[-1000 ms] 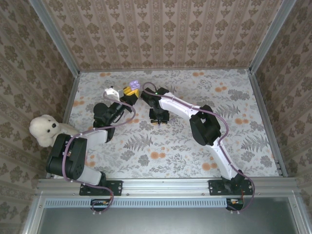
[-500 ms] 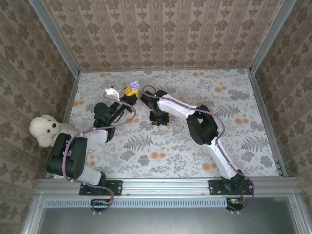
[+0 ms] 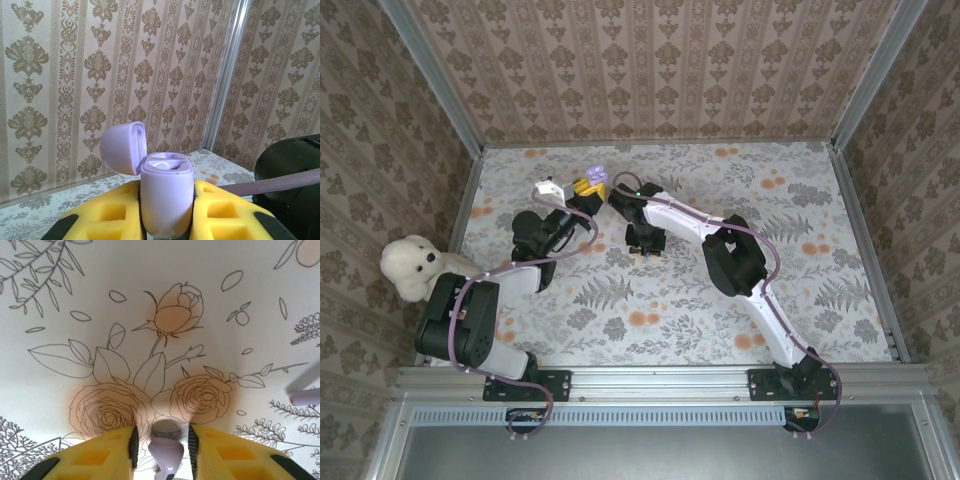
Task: Insert wireless bluetooth earbuds into charging case
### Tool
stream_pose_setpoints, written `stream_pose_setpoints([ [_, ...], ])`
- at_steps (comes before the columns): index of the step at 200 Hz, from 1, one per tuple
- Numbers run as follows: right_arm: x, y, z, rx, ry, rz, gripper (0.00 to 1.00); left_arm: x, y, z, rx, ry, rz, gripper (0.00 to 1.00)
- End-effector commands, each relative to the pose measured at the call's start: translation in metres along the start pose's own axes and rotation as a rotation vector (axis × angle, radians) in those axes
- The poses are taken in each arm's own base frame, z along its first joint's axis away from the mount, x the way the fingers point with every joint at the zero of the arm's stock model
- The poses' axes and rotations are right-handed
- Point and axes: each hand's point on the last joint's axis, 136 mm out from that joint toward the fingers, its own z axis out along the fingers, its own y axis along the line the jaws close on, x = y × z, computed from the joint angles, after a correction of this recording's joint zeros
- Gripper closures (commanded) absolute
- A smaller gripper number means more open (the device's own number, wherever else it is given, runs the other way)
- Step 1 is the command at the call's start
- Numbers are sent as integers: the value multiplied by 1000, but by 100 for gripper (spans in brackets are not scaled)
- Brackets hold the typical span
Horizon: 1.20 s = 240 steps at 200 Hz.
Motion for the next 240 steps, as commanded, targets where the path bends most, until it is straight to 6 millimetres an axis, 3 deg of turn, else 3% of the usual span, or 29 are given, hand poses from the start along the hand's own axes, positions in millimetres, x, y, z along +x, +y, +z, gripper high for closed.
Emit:
stream_pose_setpoints([
  [1, -2, 2, 7, -3, 14, 25, 66, -19, -2, 3, 22, -56, 22, 100],
  [129, 19, -6, 14, 28, 46, 0, 68, -19, 0, 5, 21, -57, 21, 100],
  [240, 16, -2, 2, -39, -9, -24, 78, -15, 0, 3, 16, -48, 2, 100],
])
